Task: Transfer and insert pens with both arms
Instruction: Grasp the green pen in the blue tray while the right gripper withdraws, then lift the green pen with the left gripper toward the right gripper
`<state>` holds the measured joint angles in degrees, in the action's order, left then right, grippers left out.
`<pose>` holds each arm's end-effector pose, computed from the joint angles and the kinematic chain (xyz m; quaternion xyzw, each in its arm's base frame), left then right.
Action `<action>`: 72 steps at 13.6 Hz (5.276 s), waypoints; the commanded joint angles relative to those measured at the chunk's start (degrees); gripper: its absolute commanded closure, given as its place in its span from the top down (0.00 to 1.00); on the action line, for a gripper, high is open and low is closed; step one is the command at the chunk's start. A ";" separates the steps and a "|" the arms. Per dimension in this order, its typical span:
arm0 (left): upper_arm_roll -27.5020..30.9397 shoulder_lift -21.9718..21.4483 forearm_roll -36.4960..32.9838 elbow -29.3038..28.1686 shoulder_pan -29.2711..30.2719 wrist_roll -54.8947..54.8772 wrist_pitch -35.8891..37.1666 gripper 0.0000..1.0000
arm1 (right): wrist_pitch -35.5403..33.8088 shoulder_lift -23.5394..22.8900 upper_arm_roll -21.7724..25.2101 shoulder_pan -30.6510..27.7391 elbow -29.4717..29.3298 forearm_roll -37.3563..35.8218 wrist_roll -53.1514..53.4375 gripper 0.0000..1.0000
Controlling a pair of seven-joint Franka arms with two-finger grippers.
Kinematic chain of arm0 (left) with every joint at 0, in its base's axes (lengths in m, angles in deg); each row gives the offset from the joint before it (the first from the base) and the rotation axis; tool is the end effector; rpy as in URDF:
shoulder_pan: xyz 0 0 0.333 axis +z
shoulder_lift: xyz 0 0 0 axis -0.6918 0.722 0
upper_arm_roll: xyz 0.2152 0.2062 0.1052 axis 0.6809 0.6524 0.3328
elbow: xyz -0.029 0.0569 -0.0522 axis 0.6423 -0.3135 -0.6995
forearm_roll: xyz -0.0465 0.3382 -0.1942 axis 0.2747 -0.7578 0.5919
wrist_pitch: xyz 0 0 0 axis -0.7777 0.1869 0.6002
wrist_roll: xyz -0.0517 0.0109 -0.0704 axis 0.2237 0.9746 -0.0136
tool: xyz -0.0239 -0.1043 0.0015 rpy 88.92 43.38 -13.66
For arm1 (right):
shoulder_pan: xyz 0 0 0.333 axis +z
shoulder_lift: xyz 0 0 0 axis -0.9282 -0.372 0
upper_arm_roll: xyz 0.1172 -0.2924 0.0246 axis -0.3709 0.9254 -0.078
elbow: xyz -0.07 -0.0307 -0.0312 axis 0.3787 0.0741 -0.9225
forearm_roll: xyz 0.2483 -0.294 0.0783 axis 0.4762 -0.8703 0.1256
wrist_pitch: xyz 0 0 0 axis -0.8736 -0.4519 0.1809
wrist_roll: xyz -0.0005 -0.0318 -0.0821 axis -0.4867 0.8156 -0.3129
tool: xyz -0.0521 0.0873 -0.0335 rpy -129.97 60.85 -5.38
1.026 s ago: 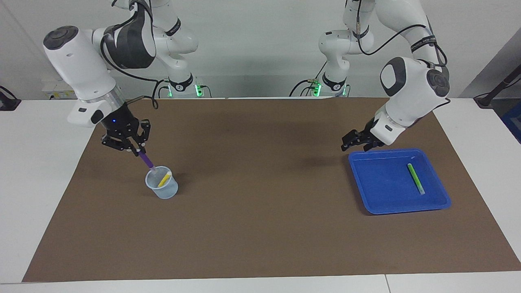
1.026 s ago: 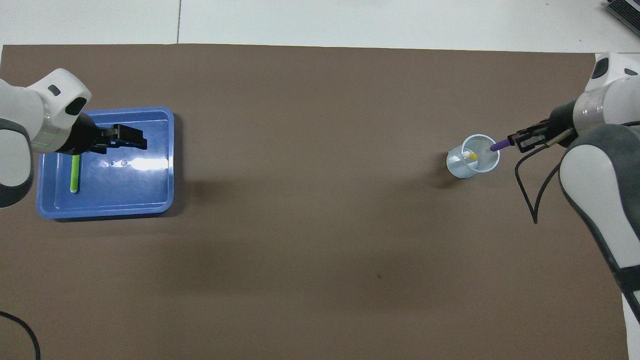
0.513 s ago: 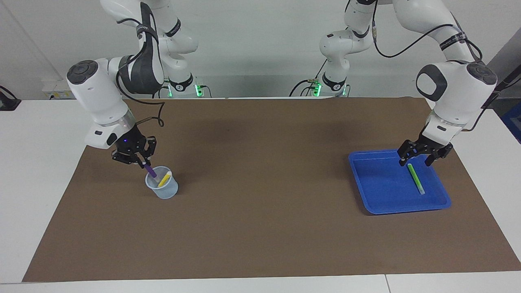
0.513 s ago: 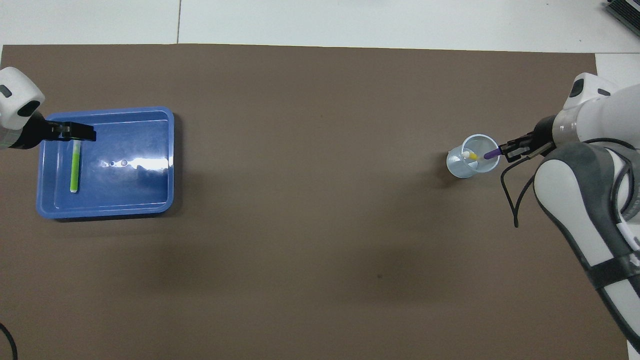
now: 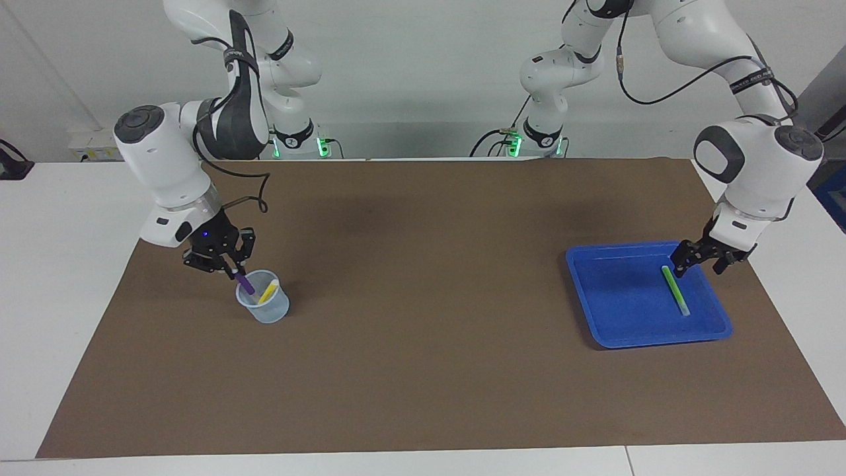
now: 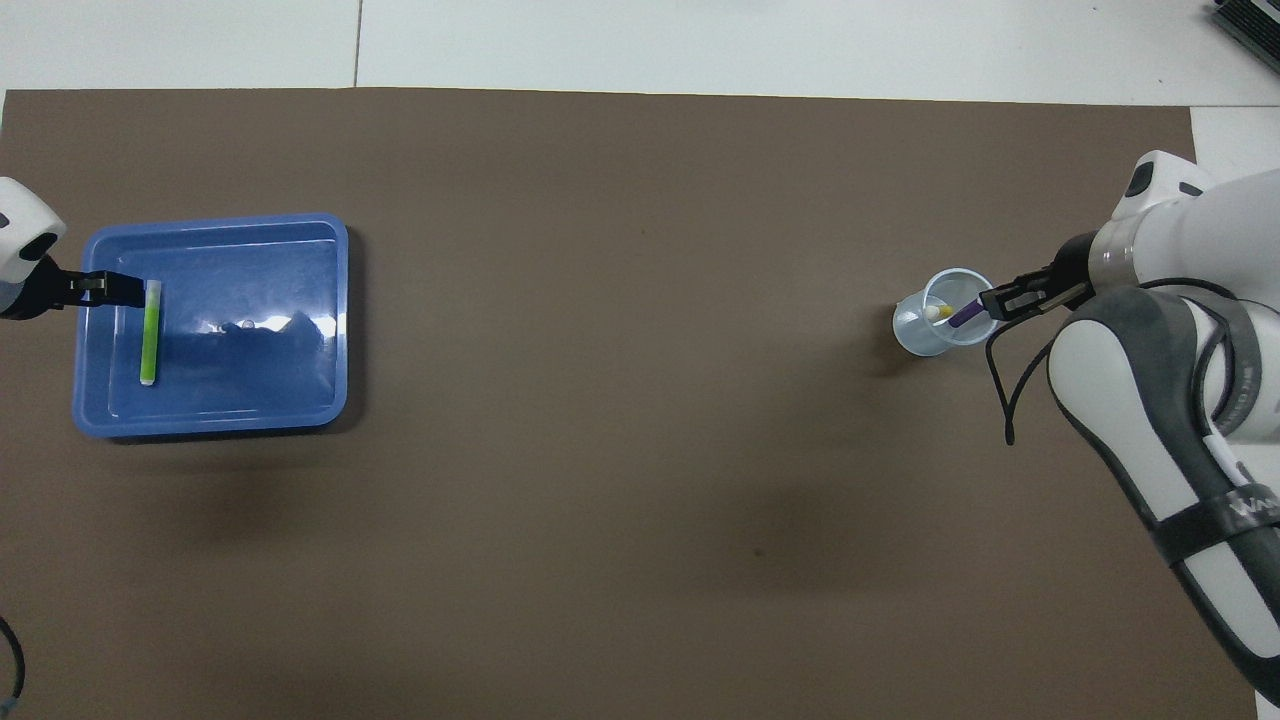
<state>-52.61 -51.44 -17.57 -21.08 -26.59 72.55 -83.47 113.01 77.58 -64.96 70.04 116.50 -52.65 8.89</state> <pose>0.6291 0.1452 0.3632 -0.9980 0.0128 -0.0501 0.0357 0.6055 -0.0047 0.4379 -0.9796 -0.1878 -0.0687 0.0212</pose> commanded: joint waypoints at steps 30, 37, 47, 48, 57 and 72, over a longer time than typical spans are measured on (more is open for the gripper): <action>-0.19 1.36 -1.44 -7.93 0.66 -1.70 -10.50 0.00 | -28.77 16.55 -1.62 -2.23 -5.62 -2.19 24.89 1.00; -1.06 -0.04 -2.15 3.23 -1.45 -1.87 9.72 0.00 | -32.19 17.08 -1.62 -2.31 -5.27 -1.40 22.79 1.00; -4.14 -5.14 17.63 3.05 -8.11 20.85 25.62 0.00 | -29.65 17.61 -3.21 -2.23 -4.92 3.08 19.87 1.00; -4.23 -5.49 18.85 2.97 -9.52 26.20 26.59 0.00 | -29.47 17.61 -3.21 -2.23 -4.83 4.30 20.05 1.00; -4.49 -5.14 27.02 4.90 -21.13 54.41 23.70 0.00 | -16.57 15.77 -3.38 6.03 0.00 18.71 37.09 1.00; -5.64 -6.37 38.02 3.58 -33.69 104.81 15.89 0.00 | 11.03 4.53 -3.38 22.20 3.26 30.76 48.97 1.00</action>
<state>-58.81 -56.94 19.35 -16.29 -57.18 172.90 -64.88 120.99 83.72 -68.50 90.81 120.05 -24.25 57.09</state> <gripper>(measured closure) 0.833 0.000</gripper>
